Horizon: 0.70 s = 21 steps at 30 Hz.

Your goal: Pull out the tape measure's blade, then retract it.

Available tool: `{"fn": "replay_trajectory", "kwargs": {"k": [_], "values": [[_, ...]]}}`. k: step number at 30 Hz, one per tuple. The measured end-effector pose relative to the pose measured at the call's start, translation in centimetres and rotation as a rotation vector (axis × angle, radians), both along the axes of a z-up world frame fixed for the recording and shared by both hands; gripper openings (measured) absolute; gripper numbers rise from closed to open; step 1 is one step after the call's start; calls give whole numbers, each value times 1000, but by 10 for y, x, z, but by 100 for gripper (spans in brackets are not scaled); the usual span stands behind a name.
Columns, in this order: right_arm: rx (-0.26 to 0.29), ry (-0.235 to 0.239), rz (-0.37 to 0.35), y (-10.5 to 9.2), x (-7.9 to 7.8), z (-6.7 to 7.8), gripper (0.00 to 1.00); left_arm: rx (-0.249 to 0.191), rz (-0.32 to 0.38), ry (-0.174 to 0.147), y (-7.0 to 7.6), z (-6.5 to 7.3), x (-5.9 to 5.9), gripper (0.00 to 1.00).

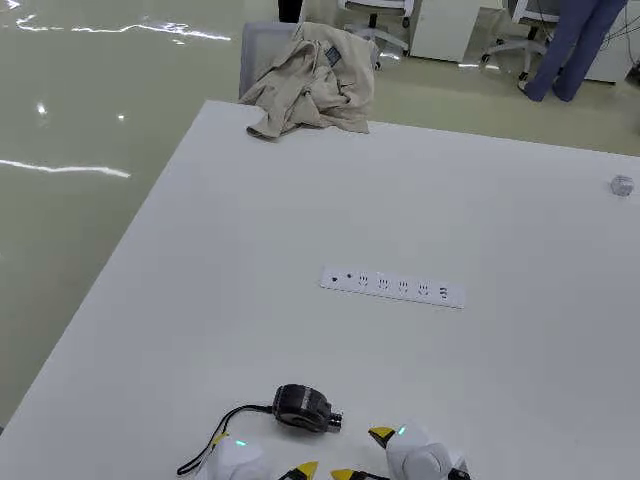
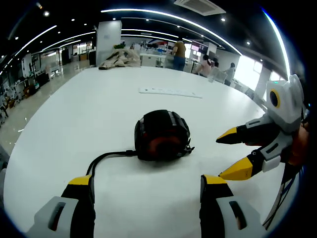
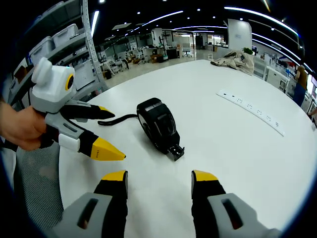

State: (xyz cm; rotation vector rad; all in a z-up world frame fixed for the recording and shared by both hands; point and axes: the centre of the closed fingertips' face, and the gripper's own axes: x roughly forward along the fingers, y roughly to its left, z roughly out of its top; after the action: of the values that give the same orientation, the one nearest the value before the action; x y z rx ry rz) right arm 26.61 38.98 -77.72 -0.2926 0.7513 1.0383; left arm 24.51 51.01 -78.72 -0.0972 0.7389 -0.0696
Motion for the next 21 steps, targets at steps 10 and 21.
{"fn": "replay_trajectory", "kwargs": {"k": [10,21], "values": [[8,0,-30,-4,-17,12,54,5,-8,-9,8,6,-14,86],[-5,-3,-34,-12,-32,20,57,-2,-22,-14,11,10,-26,88]]}}
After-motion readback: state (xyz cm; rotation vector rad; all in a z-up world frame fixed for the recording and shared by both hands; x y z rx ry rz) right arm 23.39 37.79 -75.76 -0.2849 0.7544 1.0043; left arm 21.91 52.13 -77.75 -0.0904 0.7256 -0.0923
